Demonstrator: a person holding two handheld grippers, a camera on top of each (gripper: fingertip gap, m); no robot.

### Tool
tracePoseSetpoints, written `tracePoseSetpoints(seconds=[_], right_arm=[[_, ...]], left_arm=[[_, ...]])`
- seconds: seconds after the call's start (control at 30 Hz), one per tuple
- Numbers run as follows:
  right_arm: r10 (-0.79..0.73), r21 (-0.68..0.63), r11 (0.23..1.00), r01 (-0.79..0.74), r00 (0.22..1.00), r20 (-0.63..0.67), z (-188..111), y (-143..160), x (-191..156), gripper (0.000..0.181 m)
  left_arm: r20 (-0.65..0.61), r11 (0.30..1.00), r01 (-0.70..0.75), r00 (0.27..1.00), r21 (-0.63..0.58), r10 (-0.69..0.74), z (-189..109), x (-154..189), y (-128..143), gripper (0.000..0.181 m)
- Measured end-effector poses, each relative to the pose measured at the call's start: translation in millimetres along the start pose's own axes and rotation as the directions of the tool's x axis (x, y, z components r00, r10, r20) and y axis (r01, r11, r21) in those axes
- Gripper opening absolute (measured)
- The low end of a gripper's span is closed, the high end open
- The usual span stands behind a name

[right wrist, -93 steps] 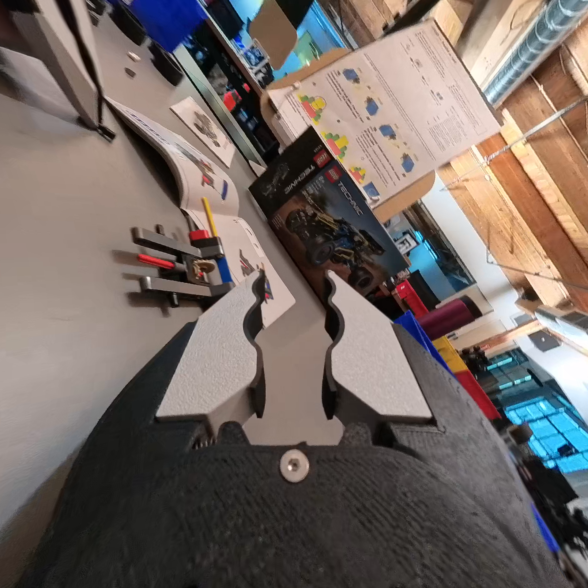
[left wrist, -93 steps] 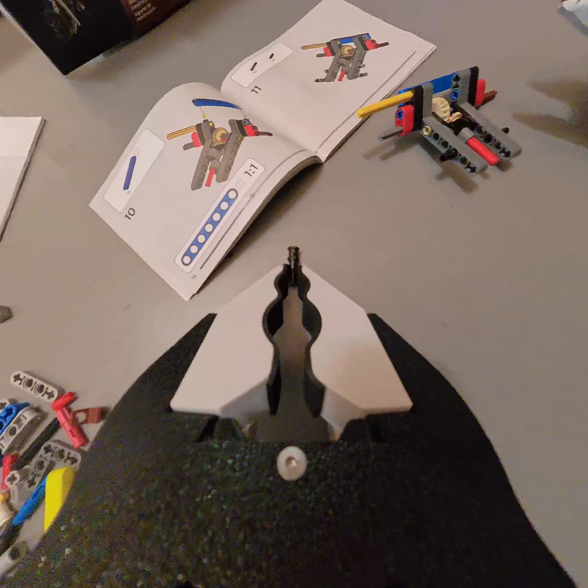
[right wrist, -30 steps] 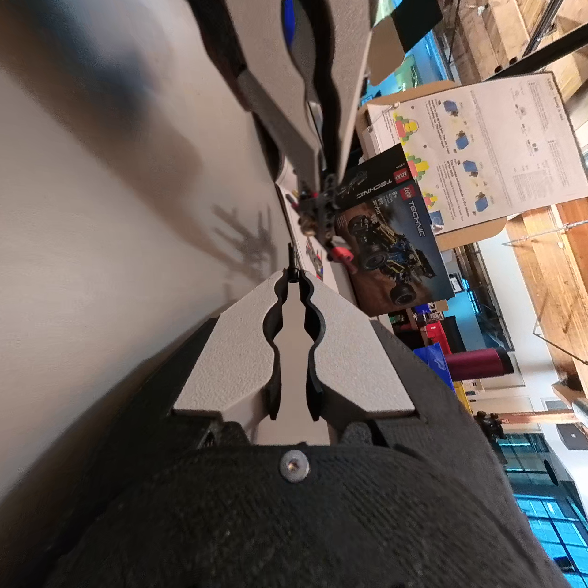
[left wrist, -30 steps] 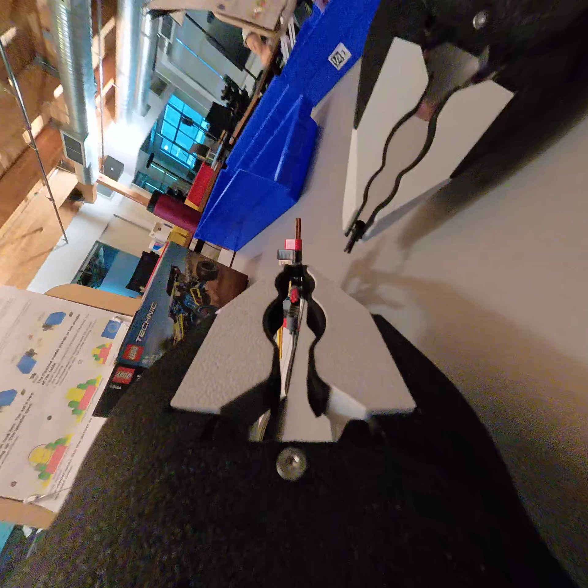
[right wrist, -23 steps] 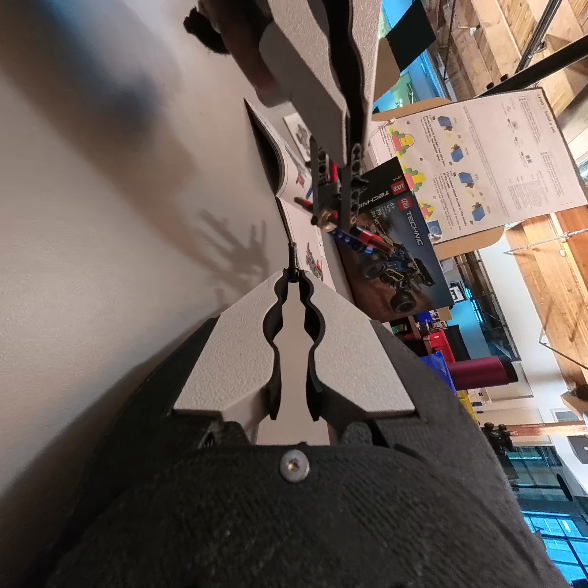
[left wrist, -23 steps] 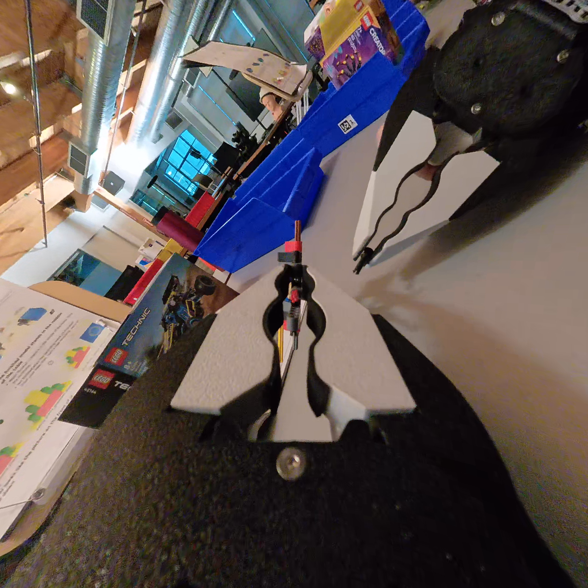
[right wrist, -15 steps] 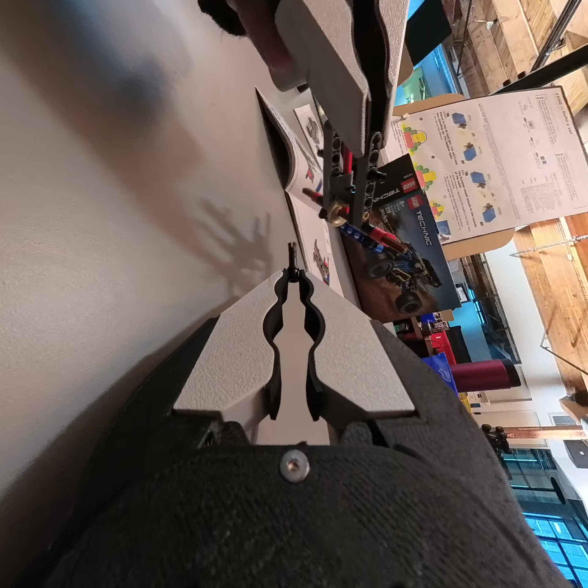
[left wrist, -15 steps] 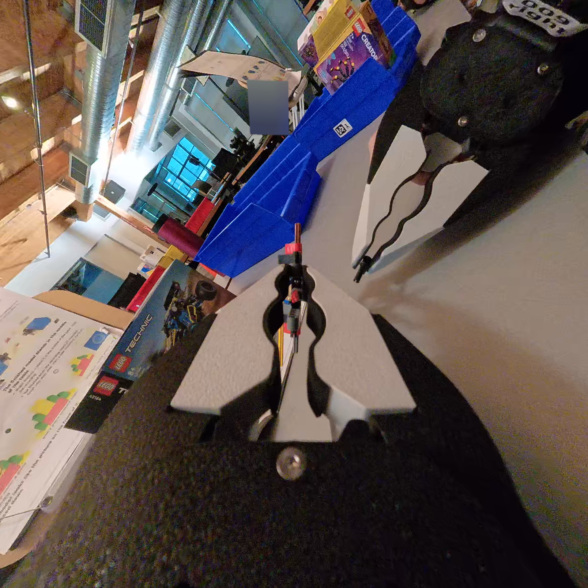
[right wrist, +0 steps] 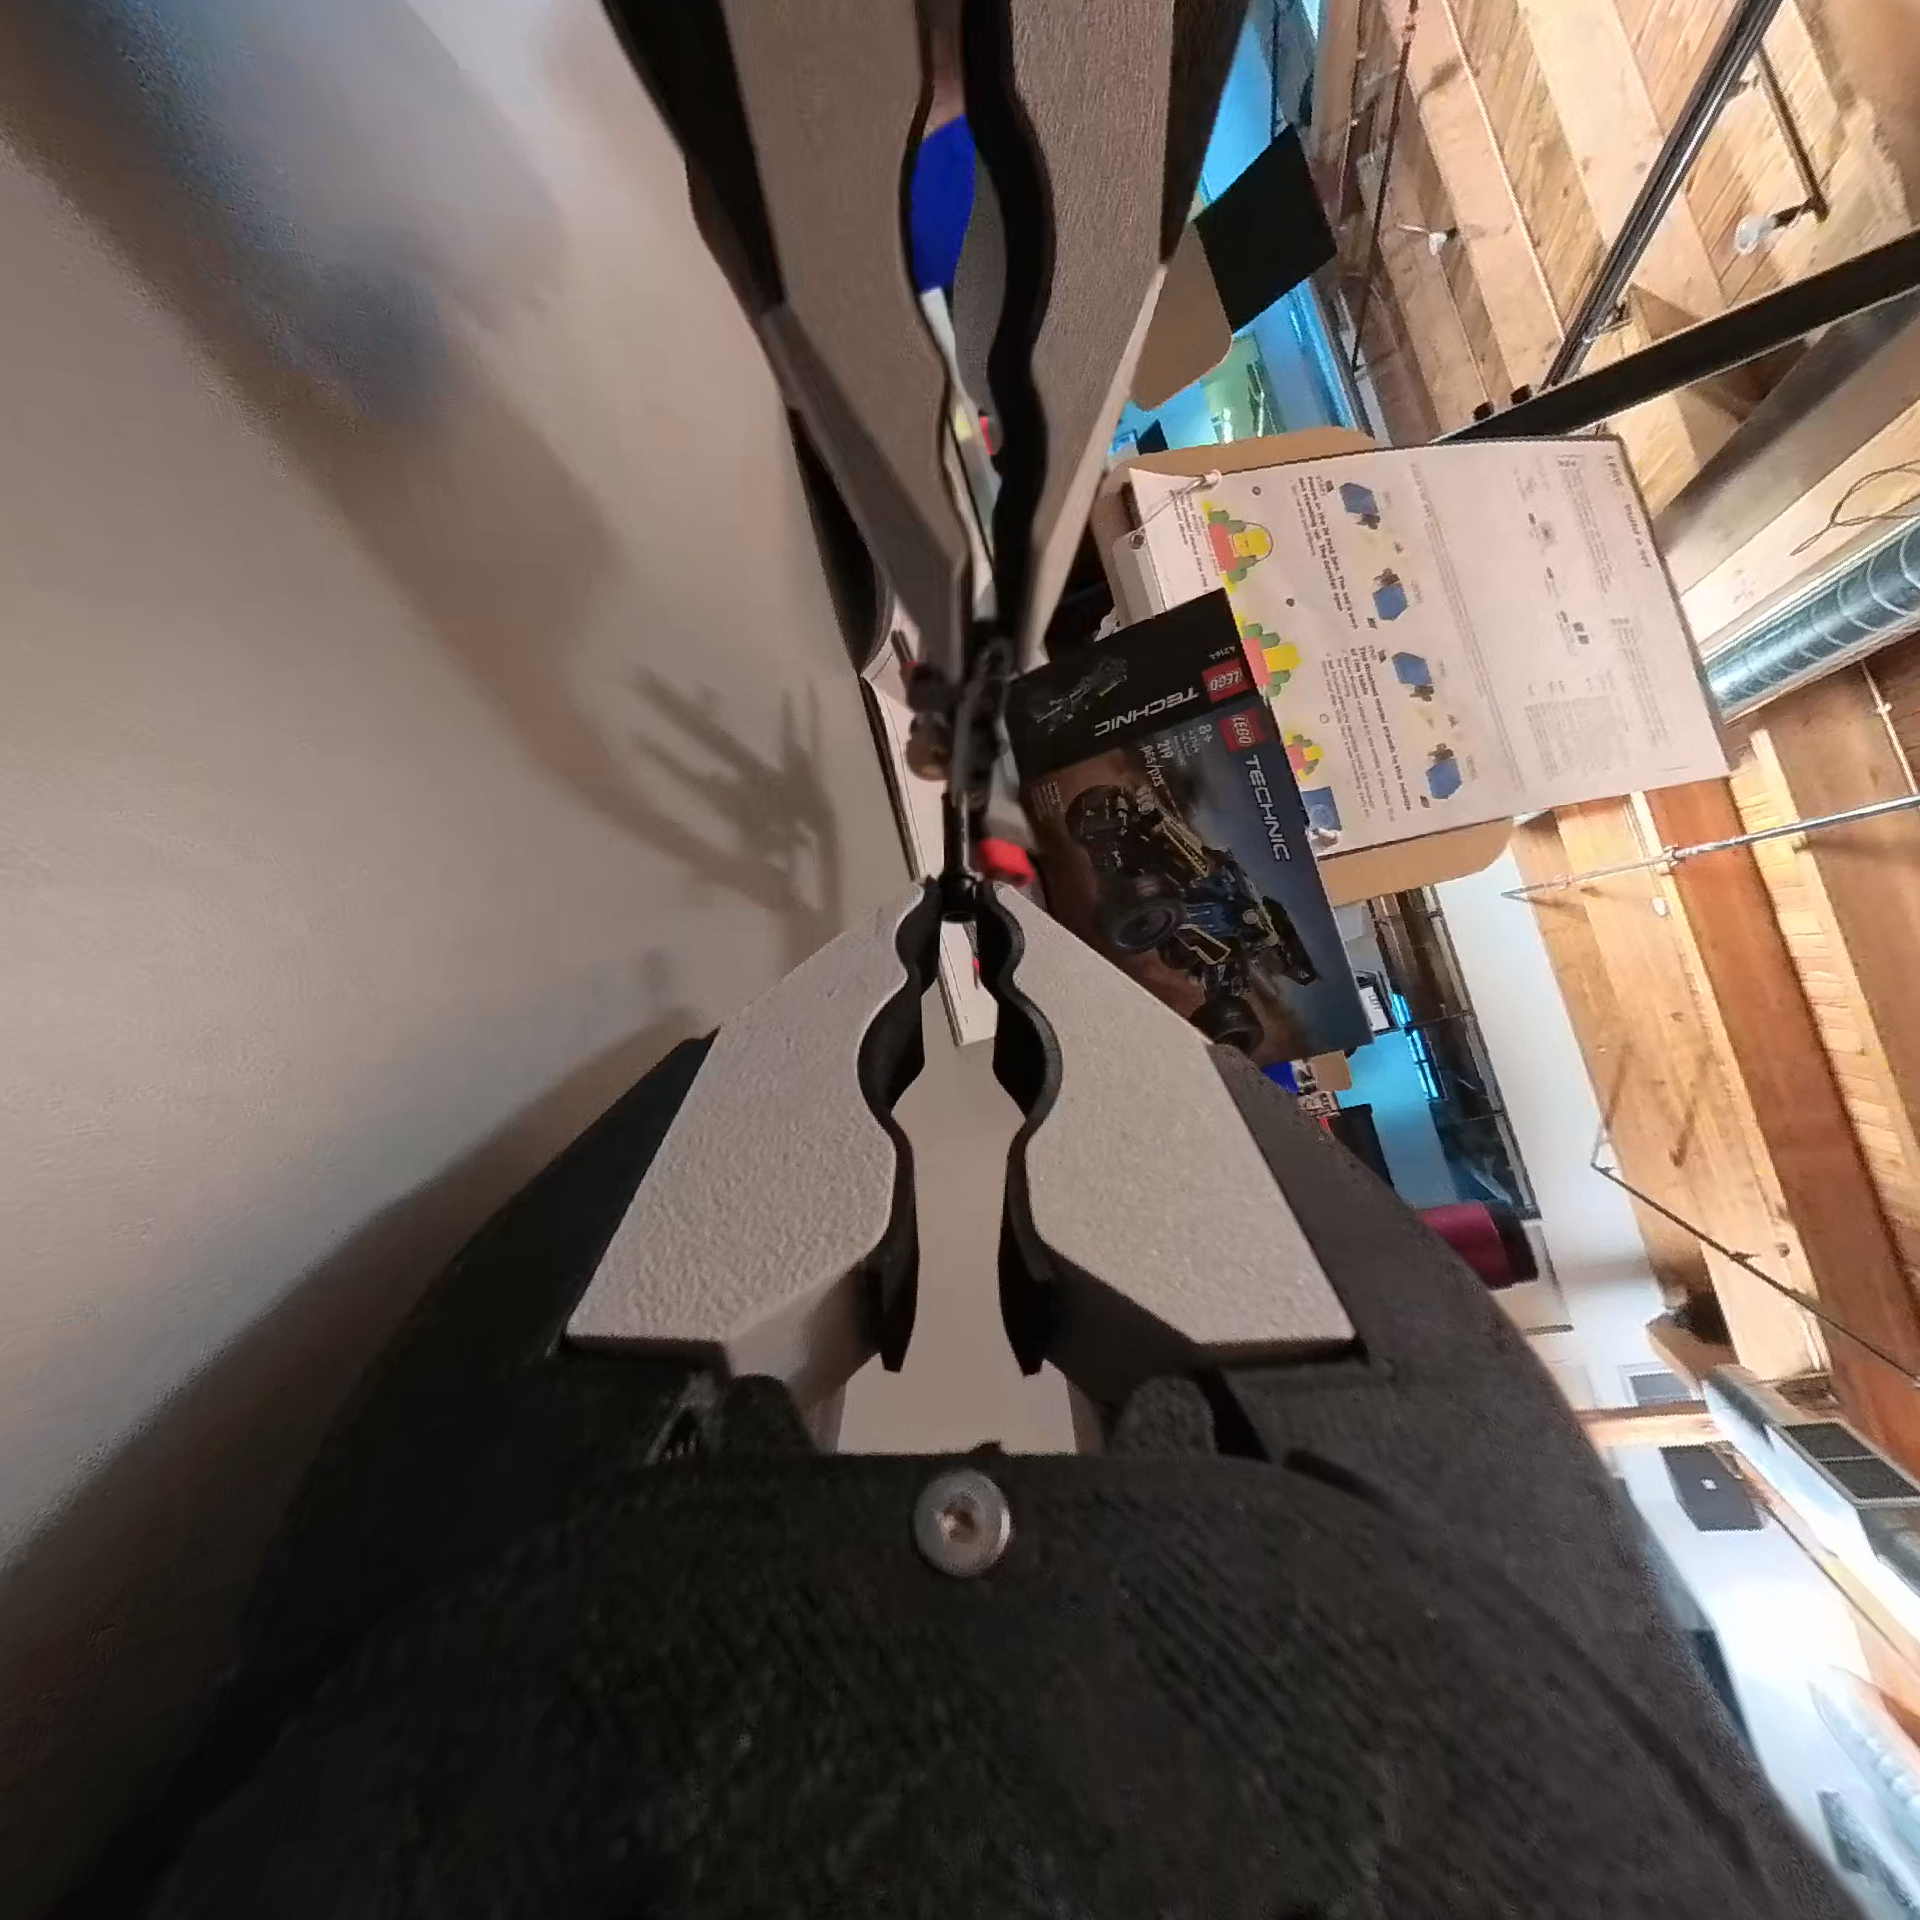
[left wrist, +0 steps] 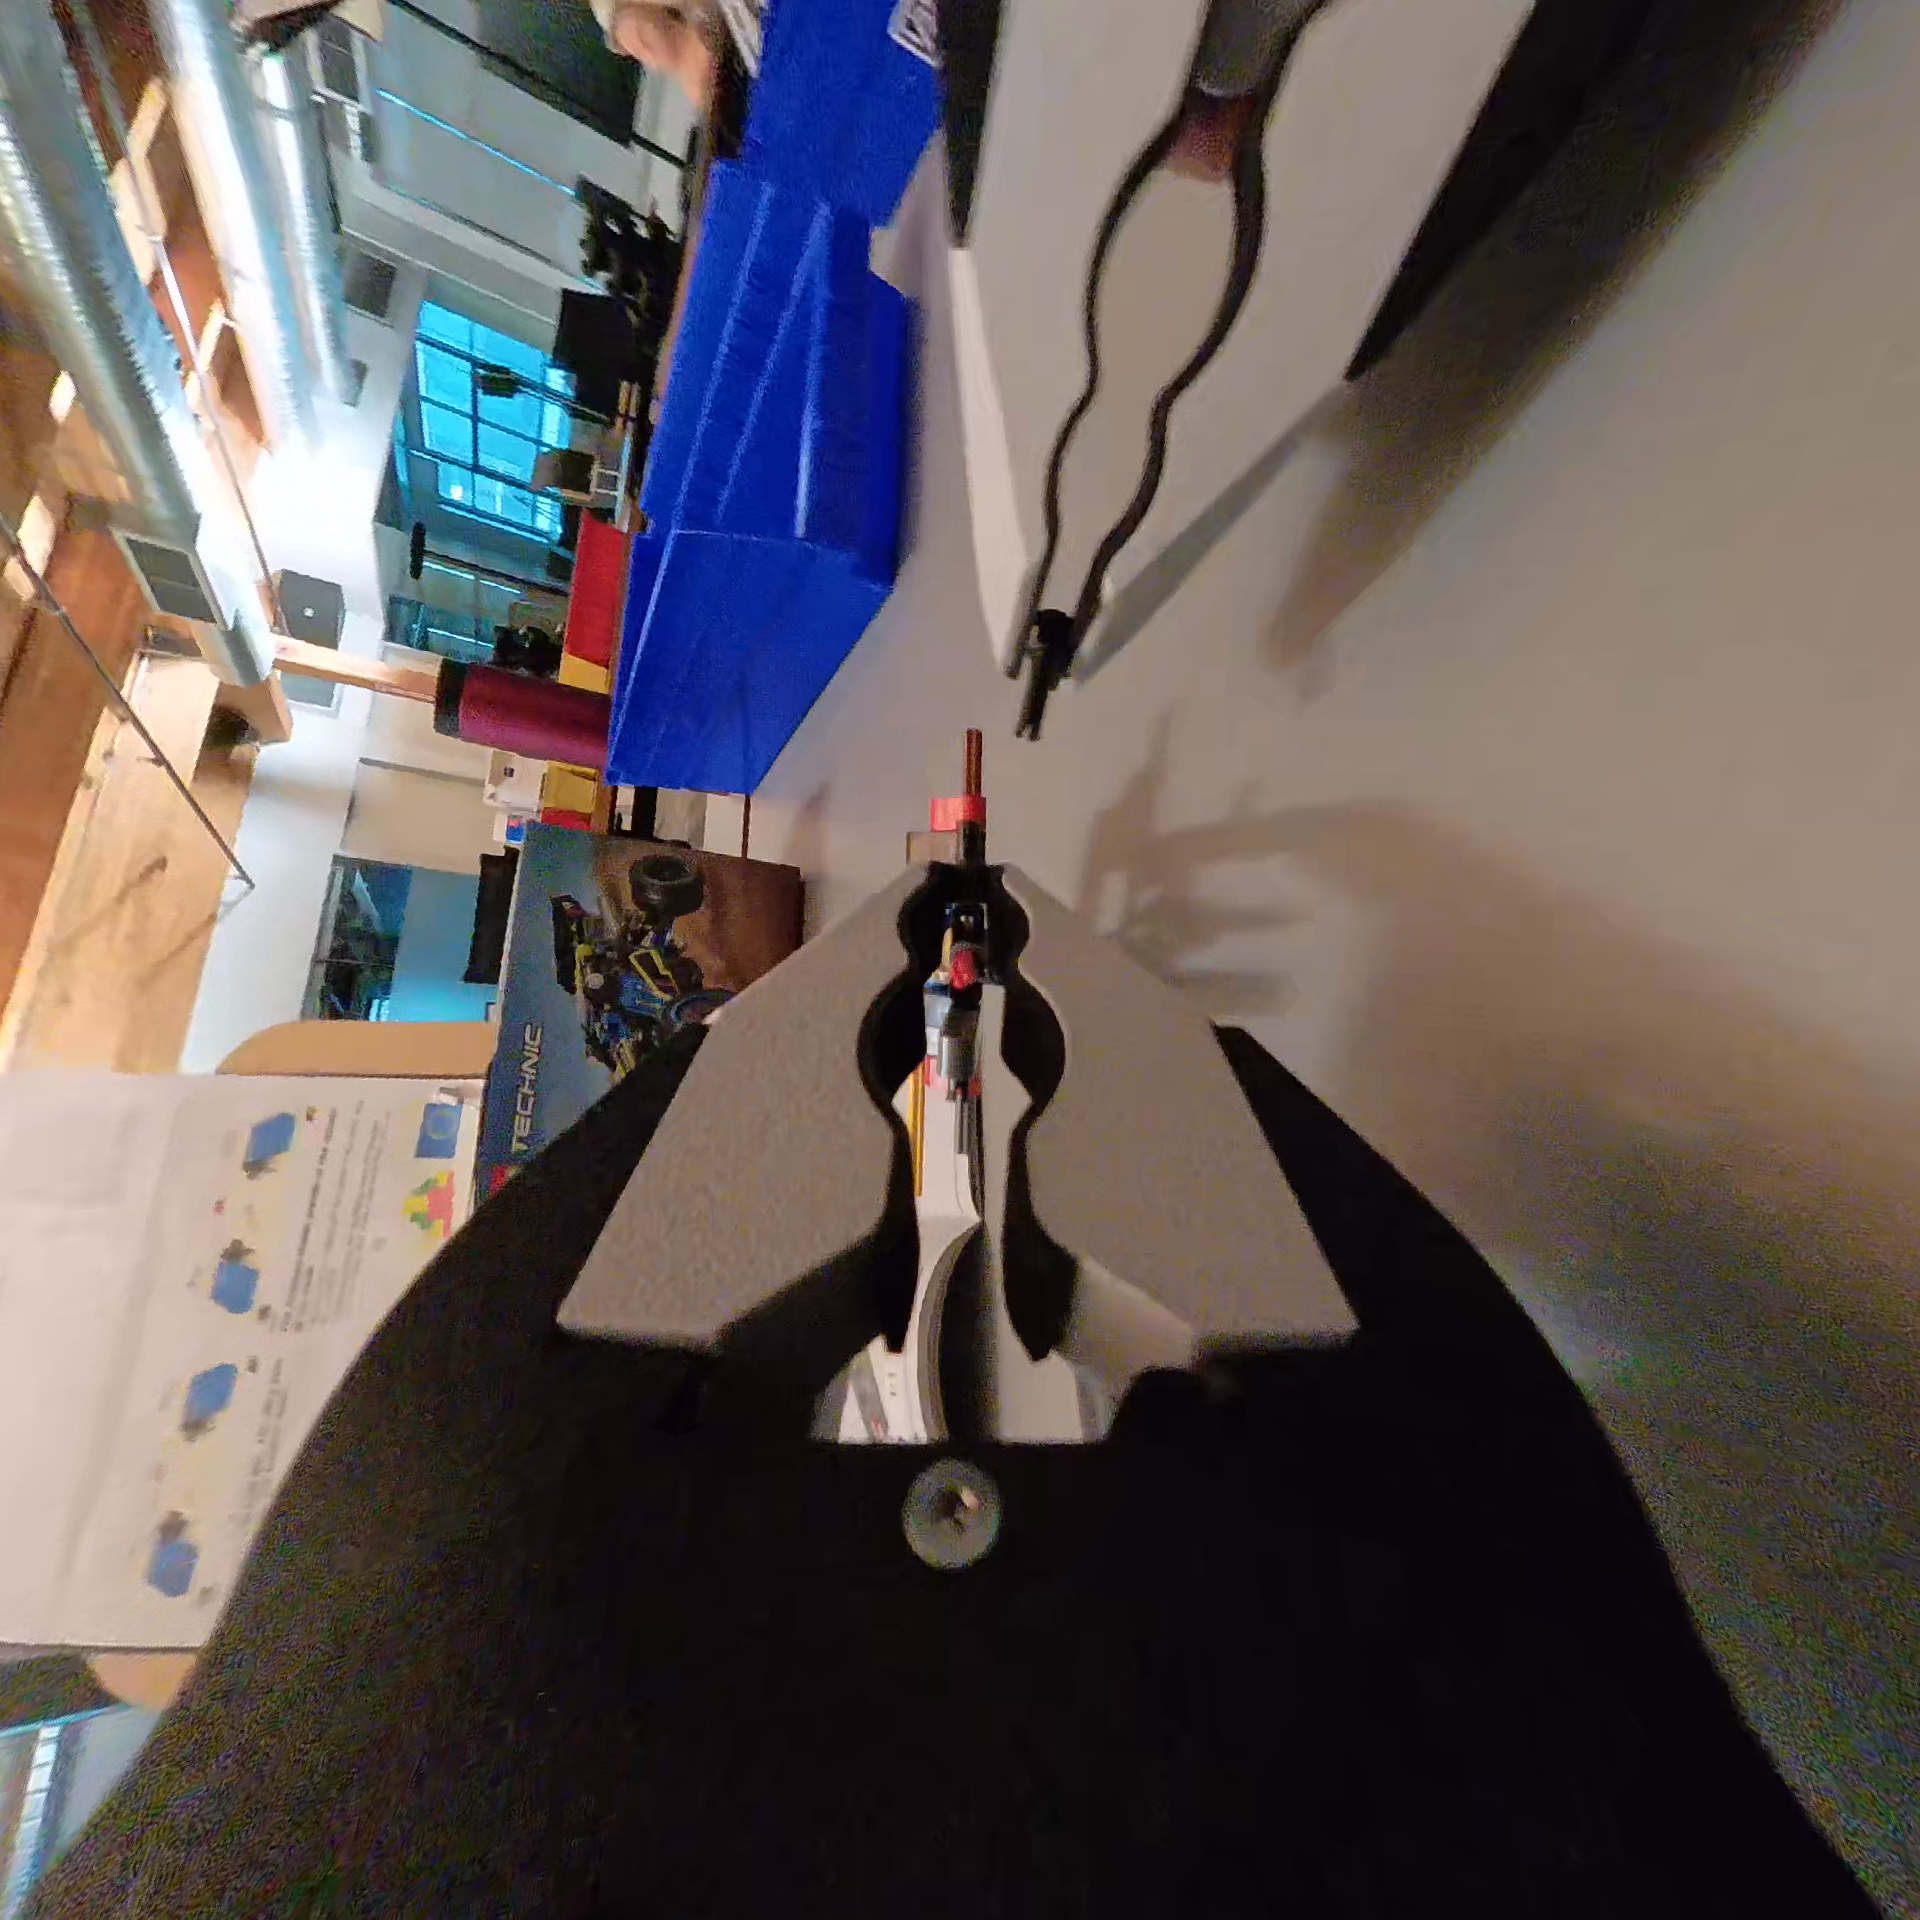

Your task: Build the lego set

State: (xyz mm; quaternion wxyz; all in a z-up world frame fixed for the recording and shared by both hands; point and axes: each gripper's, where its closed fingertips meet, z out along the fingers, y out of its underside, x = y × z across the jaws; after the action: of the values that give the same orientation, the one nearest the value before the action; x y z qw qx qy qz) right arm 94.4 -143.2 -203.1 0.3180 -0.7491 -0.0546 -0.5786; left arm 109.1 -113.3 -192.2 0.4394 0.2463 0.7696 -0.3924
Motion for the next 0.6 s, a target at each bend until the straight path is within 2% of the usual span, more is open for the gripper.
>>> tracePoseSetpoints(seconds=[0.13, 0.23, 0.4, 0.6], right_arm=[[-0.001, 0.027, 1.0, 0.0, 0.998, 0.057, 0, -6, -9, 0.004], [-0.001, -0.019, 1.0, 0.002, 0.996, 0.092, 3, 1, -15, 0.005], [0.013, -0.029, 1.0, -0.01, 0.994, 0.107, 3, 3, -16, 0.005], [0.006, -0.046, 0.999, -0.001, 0.994, 0.106, 4, 5, -16, 0.005]], left_arm=[[-0.059, 0.978, -0.175, 0.984, -0.113, 0.169, 14, 18, 2, 0.004], [-0.08, 0.983, -0.164, 0.984, -0.078, 0.158, 19, 24, -7, 0.005], [-0.082, 0.99, -0.127, 0.989, -0.064, 0.121, 21, 24, -7, 0.005], [-0.088, 0.985, -0.157, 0.985, -0.067, 0.151, 22, 25, -7, 0.005]])
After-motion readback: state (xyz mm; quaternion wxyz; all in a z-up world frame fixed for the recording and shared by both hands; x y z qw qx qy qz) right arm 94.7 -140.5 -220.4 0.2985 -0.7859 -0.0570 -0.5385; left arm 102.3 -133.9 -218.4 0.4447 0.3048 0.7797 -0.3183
